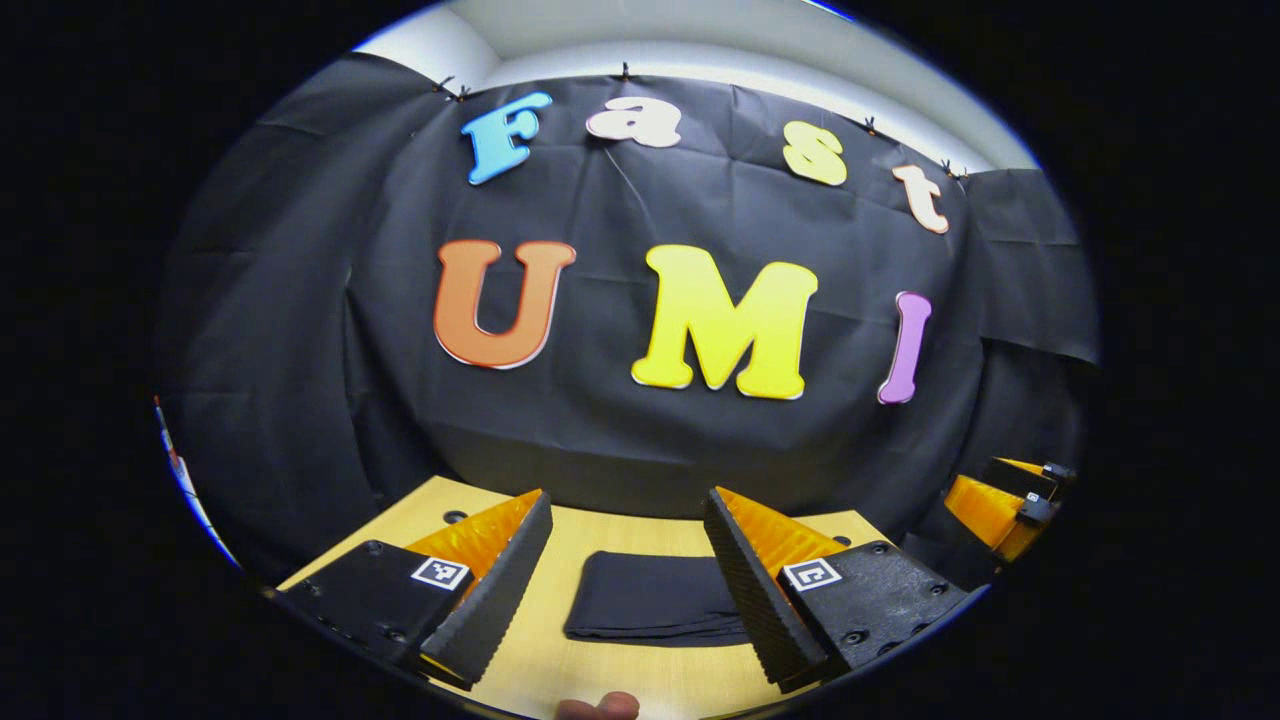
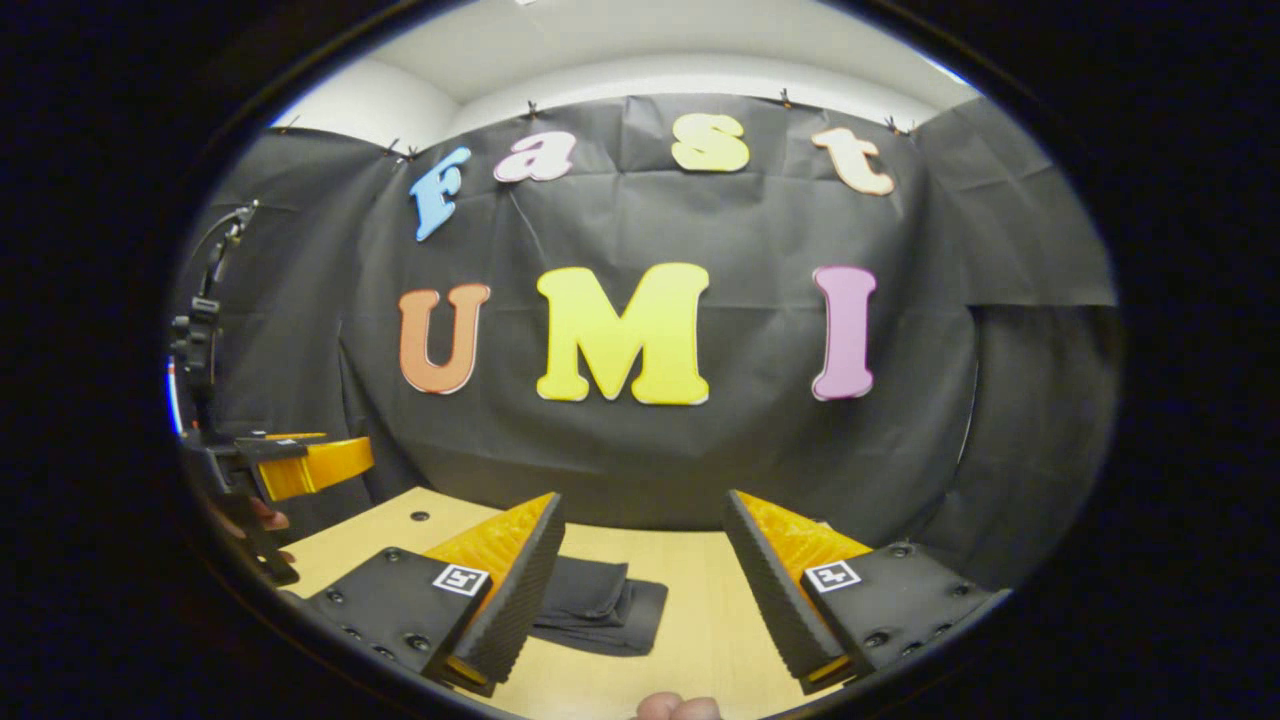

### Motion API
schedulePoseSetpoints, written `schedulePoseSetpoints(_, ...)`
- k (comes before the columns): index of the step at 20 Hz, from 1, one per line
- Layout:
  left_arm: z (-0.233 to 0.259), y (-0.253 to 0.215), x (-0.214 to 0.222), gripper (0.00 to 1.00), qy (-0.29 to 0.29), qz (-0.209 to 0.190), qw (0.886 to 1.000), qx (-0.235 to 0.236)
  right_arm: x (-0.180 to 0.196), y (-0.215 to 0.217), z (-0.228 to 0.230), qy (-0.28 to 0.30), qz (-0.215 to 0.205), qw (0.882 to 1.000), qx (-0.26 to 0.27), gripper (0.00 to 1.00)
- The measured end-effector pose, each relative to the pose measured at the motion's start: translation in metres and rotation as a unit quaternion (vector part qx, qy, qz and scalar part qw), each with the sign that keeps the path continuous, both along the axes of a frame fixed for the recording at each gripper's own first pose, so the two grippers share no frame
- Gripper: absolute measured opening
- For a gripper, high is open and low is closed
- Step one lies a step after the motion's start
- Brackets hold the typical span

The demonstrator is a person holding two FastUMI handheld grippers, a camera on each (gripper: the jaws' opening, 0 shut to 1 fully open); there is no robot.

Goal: Grasp the waist and the cuffs of the jeans and fold them to make the two legs overlap; first hold the waist and fold one-third of the jeans toward the cuffs, then hold the cuffs and fold the remaining one-third in the same direction to finish folding.

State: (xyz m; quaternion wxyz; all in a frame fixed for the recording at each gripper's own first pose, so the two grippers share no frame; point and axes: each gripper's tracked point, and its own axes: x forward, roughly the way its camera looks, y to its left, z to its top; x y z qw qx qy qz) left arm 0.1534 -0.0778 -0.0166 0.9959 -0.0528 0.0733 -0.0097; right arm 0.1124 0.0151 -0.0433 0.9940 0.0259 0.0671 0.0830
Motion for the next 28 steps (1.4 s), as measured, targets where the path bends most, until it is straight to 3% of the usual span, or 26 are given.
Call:
schedulePoseSetpoints(1, 0.006, 0.008, -0.008, 0.98, -0.005, 0.006, 1.0, 0.004, -0.005, 0.01, 0.004, -0.008, 0.001, 1.0, 0.002, 0.94)
schedulePoseSetpoints(7, 0.009, 0.028, -0.034, 1.0, -0.011, 0.021, 1.0, 0.008, -0.032, 0.047, -0.001, 0.005, 0.026, 0.999, 0.02, 0.94)
schedulePoseSetpoints(14, 0.004, 0.043, -0.04, 0.98, -0.004, 0.025, 1.0, 0.004, -0.033, 0.053, 0.0, 0.012, 0.026, 0.999, 0.029, 0.94)
schedulePoseSetpoints(15, 0.003, 0.044, -0.04, 0.98, -0.003, 0.025, 1.0, 0.003, -0.033, 0.054, 0.001, 0.012, 0.026, 0.999, 0.029, 0.99)
schedulePoseSetpoints(16, 0.003, 0.045, -0.039, 0.98, -0.002, 0.026, 1.0, 0.002, -0.032, 0.054, 0.0, 0.011, 0.025, 0.999, 0.029, 0.94)
schedulePoseSetpoints(17, 0.003, 0.046, -0.039, 0.98, -0.003, 0.026, 1.0, 0.003, -0.032, 0.054, 0.001, 0.01, 0.024, 0.999, 0.028, 1.0)
schedulePoseSetpoints(18, 0.004, 0.046, -0.038, 0.98, -0.004, 0.026, 1.0, 0.003, -0.032, 0.053, 0.002, 0.009, 0.023, 0.999, 0.026, 0.94)
schedulePoseSetpoints(26, 0.002, 0.041, -0.034, 0.98, -0.003, 0.018, 1.0, 0.004, -0.029, 0.051, 0.002, 0.009, 0.023, 0.999, 0.025, 0.97)
schedulePoseSetpoints(27, 0.003, 0.042, -0.034, 0.88, -0.002, 0.019, 1.0, 0.003, -0.029, 0.051, 0.002, 0.009, 0.022, 0.999, 0.025, 1.0)
schedulePoseSetpoints(28, 0.003, 0.043, -0.033, 0.88, -0.002, 0.019, 1.0, 0.003, -0.028, 0.051, 0.002, 0.01, 0.023, 0.999, 0.026, 1.0)
